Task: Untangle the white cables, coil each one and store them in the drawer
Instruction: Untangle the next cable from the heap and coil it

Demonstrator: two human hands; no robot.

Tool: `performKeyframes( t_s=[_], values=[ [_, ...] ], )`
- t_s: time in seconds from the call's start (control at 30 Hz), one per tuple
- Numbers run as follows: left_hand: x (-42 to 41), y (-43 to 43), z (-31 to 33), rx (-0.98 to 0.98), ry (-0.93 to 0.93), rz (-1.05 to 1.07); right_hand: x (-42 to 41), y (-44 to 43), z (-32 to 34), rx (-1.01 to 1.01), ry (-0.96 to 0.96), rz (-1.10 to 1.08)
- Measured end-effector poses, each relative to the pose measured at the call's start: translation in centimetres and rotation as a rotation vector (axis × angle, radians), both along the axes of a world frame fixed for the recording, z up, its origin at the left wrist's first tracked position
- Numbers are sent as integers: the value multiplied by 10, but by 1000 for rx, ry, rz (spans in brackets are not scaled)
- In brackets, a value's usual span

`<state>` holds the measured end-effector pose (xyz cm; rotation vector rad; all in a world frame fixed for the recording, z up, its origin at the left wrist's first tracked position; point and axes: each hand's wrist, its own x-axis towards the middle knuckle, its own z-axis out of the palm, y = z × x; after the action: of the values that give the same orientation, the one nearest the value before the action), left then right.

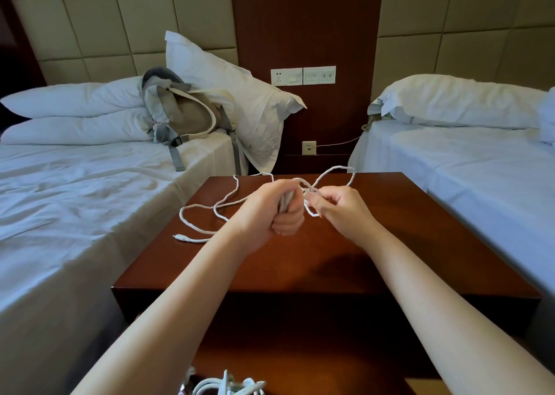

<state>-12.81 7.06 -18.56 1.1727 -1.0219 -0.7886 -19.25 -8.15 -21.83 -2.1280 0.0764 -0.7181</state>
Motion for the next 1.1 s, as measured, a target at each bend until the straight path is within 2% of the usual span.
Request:
performKeyframes(
  t_s=[0.17,0.4,0.57,0.63,0.7,0.8,0.9,1.0,1.1],
  values=[
    [18,6,-6,-152,147,1,2,-4,1,-26,44,-129],
    [16,4,-12,-162,135,114,4,-24,-4,-526,177,-504],
    [20,5,-14,-164,124,207,4,-25,-4,-634,247,-628],
    [19,3,-16,-160,139,239,4,-23,-7,-692,258,-608],
    [19,1,-16,-161,145,266,4,-22,-10,-698,189,-578],
    [19,1,-17,-157,150,278,4,-17,-9,-599,-77,-494],
    [18,-1,-18,-143,156,250,7,-1,-3,-526,-262,-290],
    [16,-1,-17,-148,192,145,9,15,-2,-457,-286,-163],
    [12,-1,-11,-181,315,-63,13,16,-5,-464,-188,-138]
  ],
)
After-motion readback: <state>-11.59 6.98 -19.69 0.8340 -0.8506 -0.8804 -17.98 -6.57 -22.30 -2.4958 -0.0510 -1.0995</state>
